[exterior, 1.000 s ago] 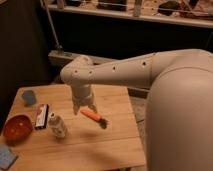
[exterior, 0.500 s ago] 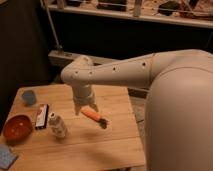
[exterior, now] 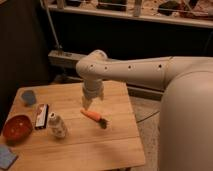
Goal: Place the pepper in the ceramic cup
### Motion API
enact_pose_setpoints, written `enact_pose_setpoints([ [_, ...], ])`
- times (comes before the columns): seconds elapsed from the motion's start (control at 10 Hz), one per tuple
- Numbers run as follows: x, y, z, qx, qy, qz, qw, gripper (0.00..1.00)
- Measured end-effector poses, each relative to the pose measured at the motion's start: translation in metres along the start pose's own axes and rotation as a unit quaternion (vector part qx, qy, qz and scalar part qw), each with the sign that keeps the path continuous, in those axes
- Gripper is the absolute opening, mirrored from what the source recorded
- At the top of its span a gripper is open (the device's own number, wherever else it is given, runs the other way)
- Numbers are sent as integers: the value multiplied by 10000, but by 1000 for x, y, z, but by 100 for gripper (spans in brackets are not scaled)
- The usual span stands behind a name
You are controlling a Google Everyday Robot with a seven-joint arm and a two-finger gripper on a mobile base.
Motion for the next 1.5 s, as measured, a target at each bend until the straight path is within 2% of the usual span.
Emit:
enact_pose_setpoints([
  [0.1, -4, -7, -3, -78, -95, -361, 9993, 65],
  [0.2, -6, -10, -4, -105, -137, -499, 9986, 65],
  [0.5, -6, -12, -2, -101, -158, -672, 9976, 65],
  [0.8, -21, 6, 29, 37, -83, -1016, 9948, 65],
  [1.1, -38, 12, 52, 199, -134, -1273, 9916, 65],
  [1.5, -41, 12, 79, 207, -165, -1410, 9897, 65],
])
